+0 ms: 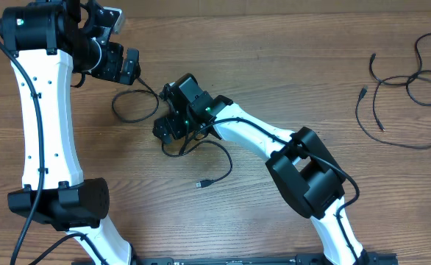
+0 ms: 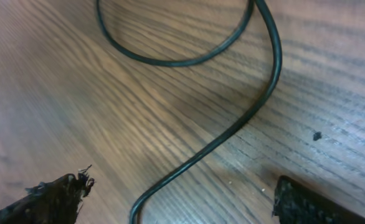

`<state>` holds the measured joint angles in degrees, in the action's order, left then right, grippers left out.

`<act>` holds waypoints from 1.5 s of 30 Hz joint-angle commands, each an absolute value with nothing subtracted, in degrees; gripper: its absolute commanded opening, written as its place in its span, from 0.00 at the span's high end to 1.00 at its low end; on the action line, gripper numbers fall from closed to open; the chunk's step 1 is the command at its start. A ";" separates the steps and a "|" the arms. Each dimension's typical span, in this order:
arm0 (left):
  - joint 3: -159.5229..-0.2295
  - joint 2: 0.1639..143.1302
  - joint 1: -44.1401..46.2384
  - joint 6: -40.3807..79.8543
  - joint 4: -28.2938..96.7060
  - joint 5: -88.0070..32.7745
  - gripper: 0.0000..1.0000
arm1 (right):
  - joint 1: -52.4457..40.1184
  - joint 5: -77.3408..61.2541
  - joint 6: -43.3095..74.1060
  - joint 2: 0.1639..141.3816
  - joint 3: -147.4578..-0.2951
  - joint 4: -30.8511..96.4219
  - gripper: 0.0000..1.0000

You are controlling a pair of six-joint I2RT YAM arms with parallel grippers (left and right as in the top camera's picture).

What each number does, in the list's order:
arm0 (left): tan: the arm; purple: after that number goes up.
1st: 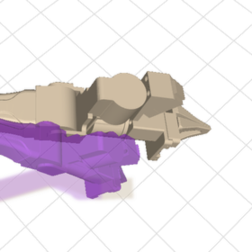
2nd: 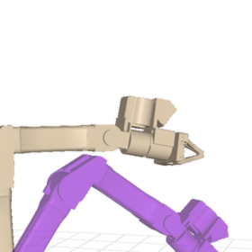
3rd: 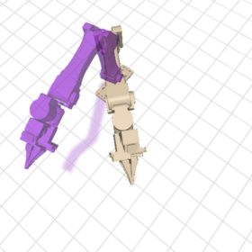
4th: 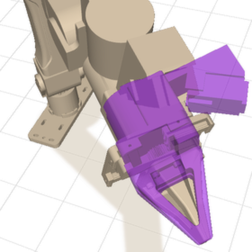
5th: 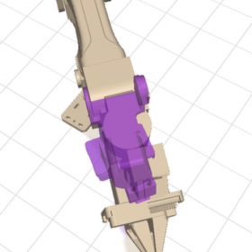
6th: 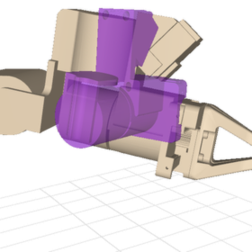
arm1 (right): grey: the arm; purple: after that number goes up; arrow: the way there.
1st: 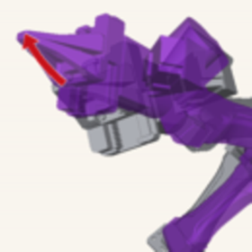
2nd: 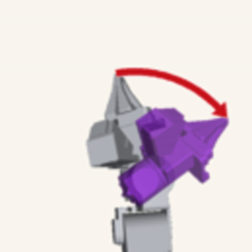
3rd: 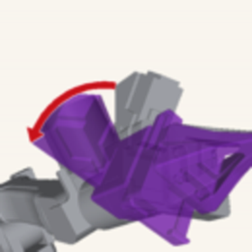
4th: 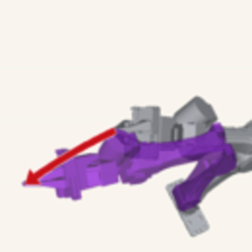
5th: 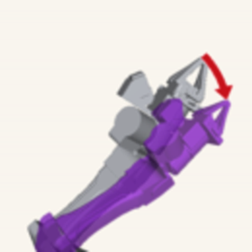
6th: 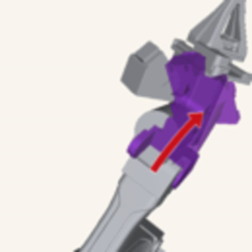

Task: Untangle cables
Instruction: 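Grasp the short black cable with the right gripper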

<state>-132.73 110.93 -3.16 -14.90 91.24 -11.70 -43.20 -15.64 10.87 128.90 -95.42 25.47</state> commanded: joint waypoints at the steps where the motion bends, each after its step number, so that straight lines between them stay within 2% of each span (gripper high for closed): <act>1: -132.84 111.37 -3.77 -14.13 91.22 -11.53 0.01 | -43.20 -15.00 11.73 131.07 -94.83 24.47 0.07; 10: -132.84 111.37 -3.77 -14.13 91.22 -11.53 0.01 | -43.22 -8.14 11.75 133.12 -94.80 19.03 0.08; 15: -132.84 111.37 -3.77 -14.13 91.22 -11.53 0.00 | -43.22 -7.51 11.77 133.16 -94.80 14.52 0.28; 18: -132.84 111.37 -3.77 -14.13 91.22 -11.53 0.01 | -43.24 -6.04 11.75 133.62 -94.80 12.01 0.35; 29: -132.84 111.37 -3.75 -14.13 91.22 -11.53 0.00 | -43.22 -6.02 11.77 137.71 -94.80 10.98 0.32; 34: -132.84 111.37 -3.75 -14.13 91.22 -11.53 0.00 | -43.29 -5.96 11.77 137.71 -94.80 10.74 0.38; 36: -132.84 111.37 -3.73 -14.11 91.22 -11.55 0.01 | -43.29 -4.69 11.77 137.73 -94.80 10.72 0.45; 39: -132.84 111.37 -3.73 -14.13 91.22 -11.53 0.01 | -43.29 -1.96 11.75 137.73 -94.80 10.70 0.62; 45: -132.84 111.37 -3.73 -14.13 91.22 -11.53 0.01 | -43.29 0.38 11.68 138.23 -94.80 10.52 0.81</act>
<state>-132.73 110.93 -3.16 -14.92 91.26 -11.70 -43.22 -1.89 11.53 135.46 -95.24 10.04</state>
